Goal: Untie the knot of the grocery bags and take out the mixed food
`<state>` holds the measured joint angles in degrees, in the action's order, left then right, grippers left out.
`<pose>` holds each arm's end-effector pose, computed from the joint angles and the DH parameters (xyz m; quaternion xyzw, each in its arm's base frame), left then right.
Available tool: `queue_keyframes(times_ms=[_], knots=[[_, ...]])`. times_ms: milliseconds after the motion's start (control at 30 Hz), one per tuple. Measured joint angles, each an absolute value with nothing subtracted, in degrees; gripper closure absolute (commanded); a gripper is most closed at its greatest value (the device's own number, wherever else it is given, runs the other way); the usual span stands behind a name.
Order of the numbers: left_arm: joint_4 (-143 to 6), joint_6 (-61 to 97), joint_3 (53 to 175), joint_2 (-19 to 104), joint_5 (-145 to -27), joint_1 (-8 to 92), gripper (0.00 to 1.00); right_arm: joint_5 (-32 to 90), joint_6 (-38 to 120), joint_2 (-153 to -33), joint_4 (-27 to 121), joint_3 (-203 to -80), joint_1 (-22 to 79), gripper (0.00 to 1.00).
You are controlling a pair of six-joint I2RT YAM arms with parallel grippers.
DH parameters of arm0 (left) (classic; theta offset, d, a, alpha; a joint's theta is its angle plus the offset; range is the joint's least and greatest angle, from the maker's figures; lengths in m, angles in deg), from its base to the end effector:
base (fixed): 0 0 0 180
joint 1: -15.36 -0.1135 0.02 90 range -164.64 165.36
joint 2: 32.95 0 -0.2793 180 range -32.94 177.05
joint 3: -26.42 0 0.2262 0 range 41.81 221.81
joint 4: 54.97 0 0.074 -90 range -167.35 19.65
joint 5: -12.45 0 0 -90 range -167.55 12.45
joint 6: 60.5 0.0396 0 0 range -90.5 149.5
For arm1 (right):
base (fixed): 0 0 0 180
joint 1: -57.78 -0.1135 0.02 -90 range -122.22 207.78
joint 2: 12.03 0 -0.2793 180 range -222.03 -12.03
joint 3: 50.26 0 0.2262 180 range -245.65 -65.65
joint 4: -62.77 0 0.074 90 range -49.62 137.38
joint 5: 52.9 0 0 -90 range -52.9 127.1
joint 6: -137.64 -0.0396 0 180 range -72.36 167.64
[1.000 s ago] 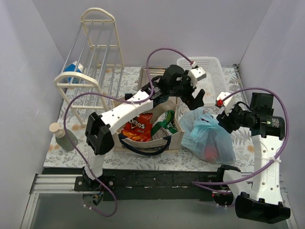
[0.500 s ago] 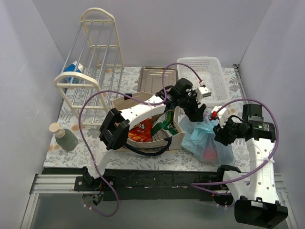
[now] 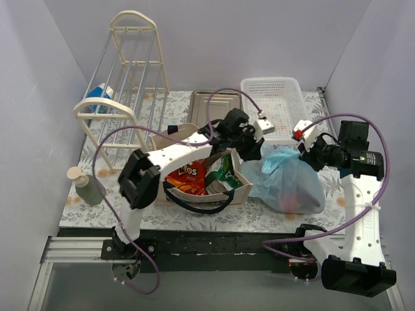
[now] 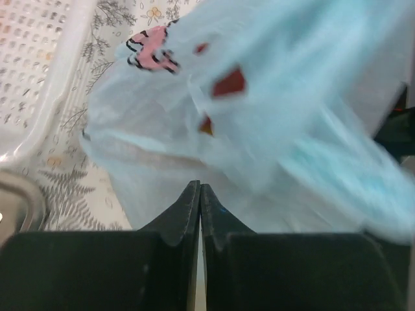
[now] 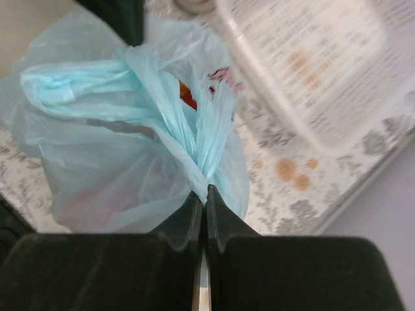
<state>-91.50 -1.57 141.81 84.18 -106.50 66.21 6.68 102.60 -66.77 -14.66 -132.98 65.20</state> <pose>0.2748 -0.3679 0.2879 0.2571 0.8396 -0.4468 0.1715 0.1303 0.0032 0.3655 -0.4480 0.7918 0.0374 0.4135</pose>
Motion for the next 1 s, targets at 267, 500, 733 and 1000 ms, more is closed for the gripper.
queue_keyframes(times_ms=[267,500,733,1000], knots=[[-82.8,-6.0,130.7,59.2,-106.6,63.9,0.48,2.9,108.1,-68.1,-11.3,-140.6,65.2,0.49],[-80.0,-6.4,133.4,66.3,-106.7,64.4,0.32,9.6,114.5,-63.9,-17.6,-127.8,65.2,0.40],[-86.1,-2.4,146.3,85.4,-109.1,64.4,0.30,12.4,112.7,-58.4,-19.3,-123.7,65.2,0.40],[-94.1,4.0,153.0,95.6,-113.7,65.3,0.37,15.1,106.9,-59.0,-16.5,-119.6,65.2,0.50]])
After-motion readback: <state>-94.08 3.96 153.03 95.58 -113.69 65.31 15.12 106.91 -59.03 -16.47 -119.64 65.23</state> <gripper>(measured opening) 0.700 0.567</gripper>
